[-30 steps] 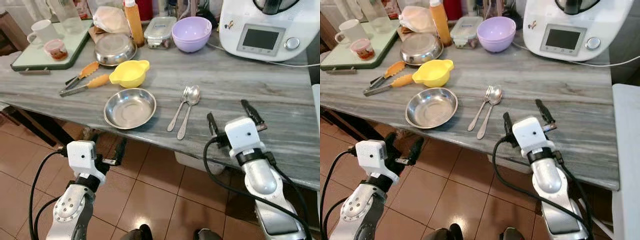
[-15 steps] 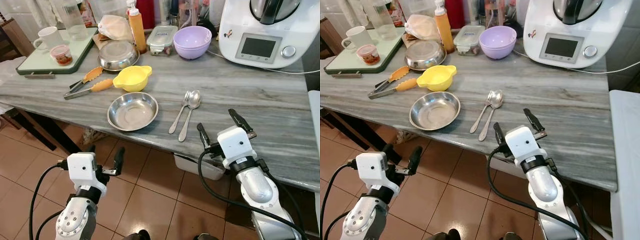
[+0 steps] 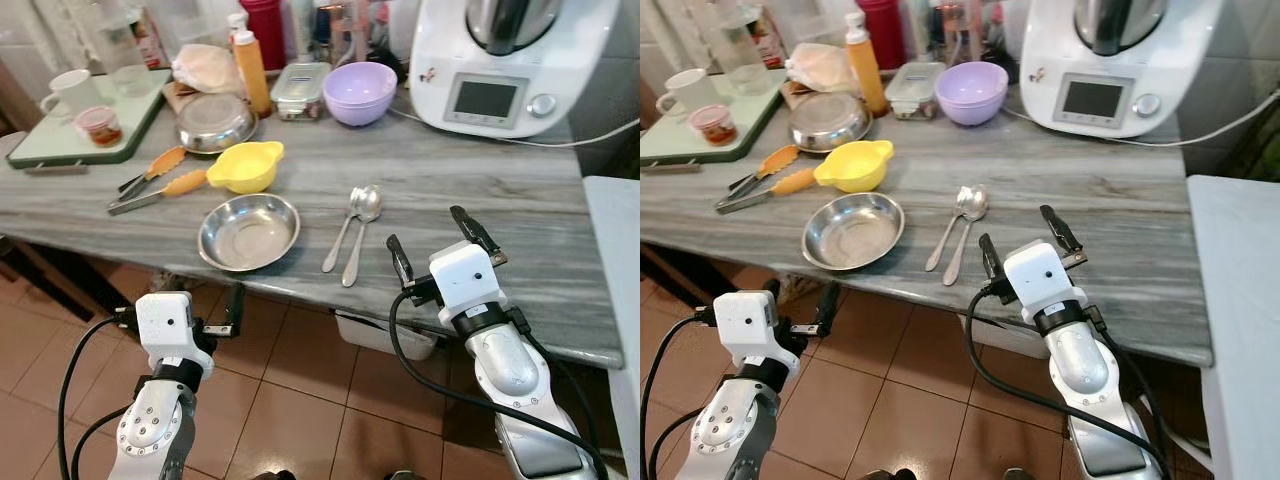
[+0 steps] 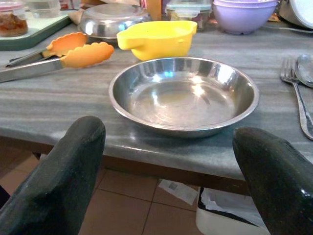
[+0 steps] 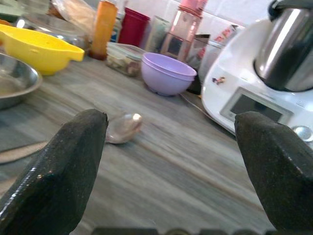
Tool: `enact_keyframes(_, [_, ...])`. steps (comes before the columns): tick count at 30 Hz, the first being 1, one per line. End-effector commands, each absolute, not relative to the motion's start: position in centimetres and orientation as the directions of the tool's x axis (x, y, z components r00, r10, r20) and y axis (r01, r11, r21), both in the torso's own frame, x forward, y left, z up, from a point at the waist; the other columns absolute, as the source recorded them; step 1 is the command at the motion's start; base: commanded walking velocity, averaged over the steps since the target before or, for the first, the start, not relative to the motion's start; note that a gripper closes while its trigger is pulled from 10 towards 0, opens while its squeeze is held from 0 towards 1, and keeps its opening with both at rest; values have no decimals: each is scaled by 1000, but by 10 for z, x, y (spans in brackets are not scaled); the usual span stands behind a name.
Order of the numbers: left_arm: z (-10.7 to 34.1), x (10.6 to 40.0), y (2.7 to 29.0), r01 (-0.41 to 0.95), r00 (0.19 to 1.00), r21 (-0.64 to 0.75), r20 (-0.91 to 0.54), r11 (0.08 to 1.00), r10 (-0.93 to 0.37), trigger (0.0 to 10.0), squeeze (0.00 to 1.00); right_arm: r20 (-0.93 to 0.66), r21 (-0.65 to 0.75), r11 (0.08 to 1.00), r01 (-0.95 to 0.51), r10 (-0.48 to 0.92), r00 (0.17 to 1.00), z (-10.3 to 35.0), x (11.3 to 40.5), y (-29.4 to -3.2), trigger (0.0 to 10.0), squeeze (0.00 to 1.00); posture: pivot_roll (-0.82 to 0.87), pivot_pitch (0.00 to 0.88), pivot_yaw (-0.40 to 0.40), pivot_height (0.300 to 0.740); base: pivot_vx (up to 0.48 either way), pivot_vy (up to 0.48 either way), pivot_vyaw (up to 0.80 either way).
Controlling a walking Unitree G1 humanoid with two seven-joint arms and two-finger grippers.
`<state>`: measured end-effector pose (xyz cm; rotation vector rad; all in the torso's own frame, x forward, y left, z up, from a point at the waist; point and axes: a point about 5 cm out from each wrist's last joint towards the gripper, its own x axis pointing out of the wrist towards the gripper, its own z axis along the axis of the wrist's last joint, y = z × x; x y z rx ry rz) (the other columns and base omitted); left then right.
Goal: Setting the table
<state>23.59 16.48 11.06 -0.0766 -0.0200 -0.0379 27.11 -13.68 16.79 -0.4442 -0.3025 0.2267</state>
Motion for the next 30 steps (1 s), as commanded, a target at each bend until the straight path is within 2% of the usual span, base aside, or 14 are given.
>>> enact_keyframes(1, [106, 235, 171, 5, 1000, -54, -13, 999, -6, 10000, 0, 235, -450, 877, -169, 298, 925, 167, 271, -131, 10000, 47, -162, 123, 129, 740, 0, 0, 0])
enact_keyframes(10, [106, 239, 170, -13, 999, -42, -40, 999, 12, 10000, 0, 246, -457, 873, -169, 307, 920, 169, 274, -127, 10000, 59, -155, 123, 134, 740, -59, 0, 0])
enact_keyframes(30, [105, 240, 172, 2, 997, -28, -73, 1000, -4, 10000, 0, 247, -450, 877, -170, 305, 920, 167, 277, -124, 10000, 55, -146, 120, 144, 740, -398, 0, 0])
